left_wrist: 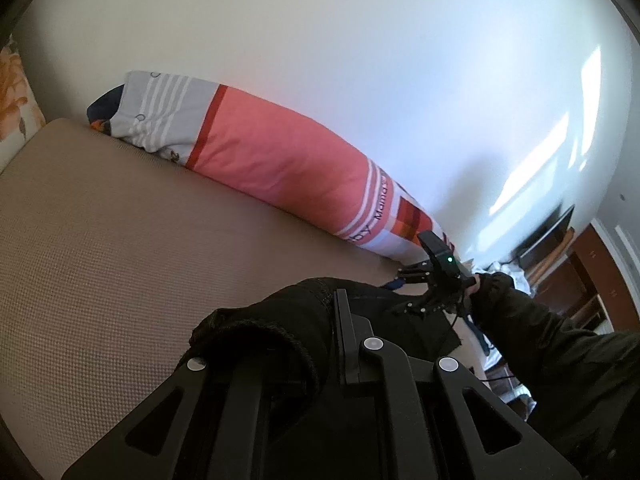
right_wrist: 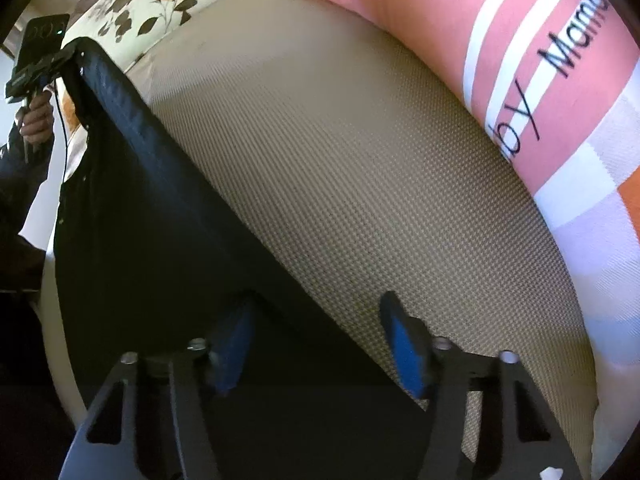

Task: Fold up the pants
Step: 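Grasp the leg edge with the right tool while the left tool holds the waistband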

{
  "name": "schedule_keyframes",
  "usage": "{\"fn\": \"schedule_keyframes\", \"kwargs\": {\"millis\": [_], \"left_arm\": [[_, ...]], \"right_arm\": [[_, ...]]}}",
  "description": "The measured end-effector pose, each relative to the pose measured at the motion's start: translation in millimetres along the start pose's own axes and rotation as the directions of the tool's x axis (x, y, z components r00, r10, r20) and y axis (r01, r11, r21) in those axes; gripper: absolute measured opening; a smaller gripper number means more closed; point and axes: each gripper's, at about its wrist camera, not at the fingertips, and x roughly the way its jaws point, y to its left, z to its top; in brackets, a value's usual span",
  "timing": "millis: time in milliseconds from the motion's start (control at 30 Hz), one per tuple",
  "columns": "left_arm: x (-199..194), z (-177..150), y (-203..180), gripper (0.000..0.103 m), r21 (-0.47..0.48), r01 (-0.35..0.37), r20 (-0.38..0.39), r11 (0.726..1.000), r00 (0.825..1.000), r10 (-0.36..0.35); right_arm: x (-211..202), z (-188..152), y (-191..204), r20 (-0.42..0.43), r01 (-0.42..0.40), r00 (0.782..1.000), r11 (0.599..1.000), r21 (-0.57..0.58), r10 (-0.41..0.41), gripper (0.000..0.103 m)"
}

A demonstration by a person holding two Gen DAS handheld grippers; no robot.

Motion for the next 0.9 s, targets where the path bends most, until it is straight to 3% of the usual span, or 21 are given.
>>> {"fn": "schedule_keyframes", "kwargs": {"millis": [167, 267, 467, 667, 767, 900], "left_arm": [[7.7, 3.5, 0.7, 0.01, 0.012, -0.045, -0.013, 0.999, 0.999, 0.045], [10.7, 5.4, 2.8, 0.01, 0.003, -0.065, -0.017, 0.998, 0.998, 0.065], [-0.2, 4.7, -3.2, 0.01, 0.013, -0.081, -0.004, 0.997, 0.997, 0.081], [-29.3, -6.8, -28.8, 0.01, 0.051, -0.045, 0.009, 0.998, 0.999, 0.045], [-47.7, -21.0, -44.3, 0.01, 0.08, -0.03, 0.01, 0.996, 1.0, 0.029], [-66.2, -52.3, -52.1, 0.011, 0.077, -0.011, -0.037, 0.997, 0.999, 0.014]], "right_arm": [[-3.3, -4.0, 7.2, 0.031, 0.062, 0.998, 0.998, -0.021, -0.061, 0.018], [-13.4, -11.1, 19.0, 0.066, 0.116, 0.991, 0.993, 0.001, -0.116, 0.012], [-58.6, -39.7, 62.8, 0.159, 0.27, 0.948, 0.962, 0.05, -0.275, 0.009], [-105.0, -99.3, 135.4, 0.212, 0.388, 0.888, 0.912, 0.13, -0.408, 0.008], [-124.8, -128.0, 162.8, 0.225, 0.394, 0.875, 0.901, 0.182, -0.428, 0.0], [-141.5, -171.6, 205.3, 0.267, 0.365, 0.855, 0.882, 0.299, -0.445, 0.0]]}}
